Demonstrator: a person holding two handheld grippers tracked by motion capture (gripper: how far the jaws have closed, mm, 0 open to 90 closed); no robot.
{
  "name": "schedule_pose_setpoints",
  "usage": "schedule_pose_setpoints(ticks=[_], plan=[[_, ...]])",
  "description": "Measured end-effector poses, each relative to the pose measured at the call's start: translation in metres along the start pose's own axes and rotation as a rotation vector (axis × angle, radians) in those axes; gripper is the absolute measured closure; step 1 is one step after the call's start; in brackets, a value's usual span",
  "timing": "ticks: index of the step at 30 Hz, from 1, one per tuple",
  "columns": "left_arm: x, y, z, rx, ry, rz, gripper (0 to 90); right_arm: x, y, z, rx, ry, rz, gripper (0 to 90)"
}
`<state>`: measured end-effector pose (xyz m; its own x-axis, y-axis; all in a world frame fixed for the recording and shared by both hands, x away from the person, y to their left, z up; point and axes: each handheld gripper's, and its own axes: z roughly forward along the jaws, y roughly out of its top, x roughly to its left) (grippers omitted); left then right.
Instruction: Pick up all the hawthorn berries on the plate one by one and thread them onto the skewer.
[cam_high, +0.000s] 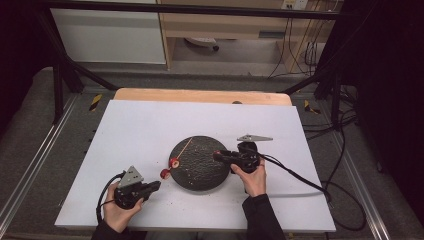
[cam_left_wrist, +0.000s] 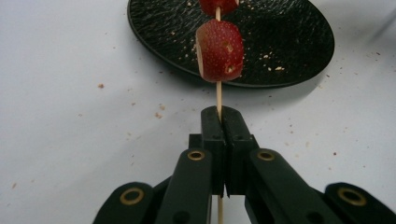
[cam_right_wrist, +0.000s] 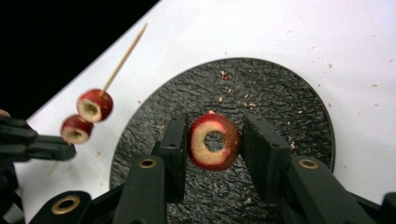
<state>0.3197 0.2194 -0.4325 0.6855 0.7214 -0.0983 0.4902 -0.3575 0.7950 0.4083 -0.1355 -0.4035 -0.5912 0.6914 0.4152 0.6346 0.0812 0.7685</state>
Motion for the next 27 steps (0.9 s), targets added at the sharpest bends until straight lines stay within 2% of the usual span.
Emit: schedule_pose_setpoints(ticks=[13, 19, 26, 27], plan=[[-0.022, 0.018, 0.012, -0.03, -0.002, 0.015, 88.5, -0.006, -0.007, -0.019, -0.218, 0.05, 0.092, 63.1], [-0.029, 0.026, 0.017, -0.052, 0.005, 0.01, 88.5, -0.005, -0.007, -0.021, -0.32, 0.061, 0.124, 63.1], [-0.036, 0.032, 0.021, -0.072, 0.006, 0.008, 88.5, -0.004, -0.004, -0.019, -0.4, 0.084, 0.167, 63.1], [-0.036, 0.033, 0.022, -0.077, 0.007, 0.006, 88.5, -0.005, -0.004, -0.019, -0.416, 0.078, 0.161, 63.1]])
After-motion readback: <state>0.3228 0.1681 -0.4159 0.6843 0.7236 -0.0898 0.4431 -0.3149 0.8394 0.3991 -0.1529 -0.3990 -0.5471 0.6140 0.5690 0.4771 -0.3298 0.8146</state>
